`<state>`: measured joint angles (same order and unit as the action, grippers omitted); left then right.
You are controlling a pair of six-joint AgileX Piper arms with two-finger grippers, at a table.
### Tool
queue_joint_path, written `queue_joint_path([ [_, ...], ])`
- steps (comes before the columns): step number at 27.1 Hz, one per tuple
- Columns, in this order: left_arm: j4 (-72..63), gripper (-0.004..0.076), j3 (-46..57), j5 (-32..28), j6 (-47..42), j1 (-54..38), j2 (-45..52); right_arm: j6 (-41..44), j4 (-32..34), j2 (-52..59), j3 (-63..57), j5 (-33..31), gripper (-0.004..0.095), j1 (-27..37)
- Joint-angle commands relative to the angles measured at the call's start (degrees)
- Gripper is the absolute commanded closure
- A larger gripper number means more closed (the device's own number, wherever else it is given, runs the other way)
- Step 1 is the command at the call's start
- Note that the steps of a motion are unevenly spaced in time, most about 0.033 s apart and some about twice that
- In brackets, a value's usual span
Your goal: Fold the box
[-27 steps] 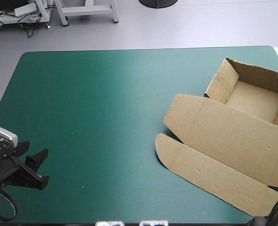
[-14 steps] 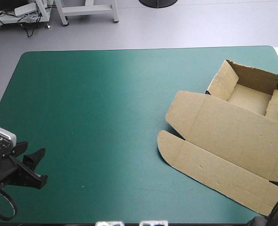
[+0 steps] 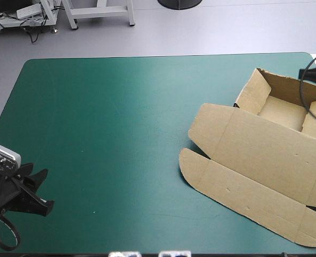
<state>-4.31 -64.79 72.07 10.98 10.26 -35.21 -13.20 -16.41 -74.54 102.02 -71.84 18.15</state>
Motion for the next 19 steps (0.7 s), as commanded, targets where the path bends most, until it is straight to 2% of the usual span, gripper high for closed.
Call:
queue_joint_path([
  [1, -0.49, 0.0556, 2.75, -0.67, -0.07, 0.06, 1.00, -1.13, 2.25, 7.90, -6.97, 1.17, 0.0909, -6.78],
  [2, -0.49, 0.0595, 6.39, -1.62, -0.07, 0.06, 2.93, -0.71, 5.33, 11.47, -12.11, 2.58, 0.0909, -10.58],
  [4, -1.64, 0.0643, 12.72, -4.04, -0.07, 0.06, 6.47, 1.60, 5.94, 16.76, -19.31, 3.84, 0.0909, -12.83],
  [7, -4.42, 0.0679, 19.07, -6.31, -0.07, 0.06, 10.66, 2.16, 4.64, 22.48, -26.27, 4.10, 0.0909, -12.83],
  [10, -6.54, 0.0710, 24.07, -8.48, -0.07, 0.06, 15.53, 2.71, 4.23, 28.29, -34.17, 7.03, 0.0909, -12.83],
  [13, -6.77, 0.0732, 28.05, -9.73, -0.07, 0.06, 19.89, 3.52, 4.23, 33.99, -41.36, 9.57, 0.0909, -12.83],
  [19, -6.77, 0.0734, 34.48, -9.72, -0.07, 0.06, 25.65, 0.07, 2.53, 43.02, -55.86, 9.39, 0.0909, -12.83],
])
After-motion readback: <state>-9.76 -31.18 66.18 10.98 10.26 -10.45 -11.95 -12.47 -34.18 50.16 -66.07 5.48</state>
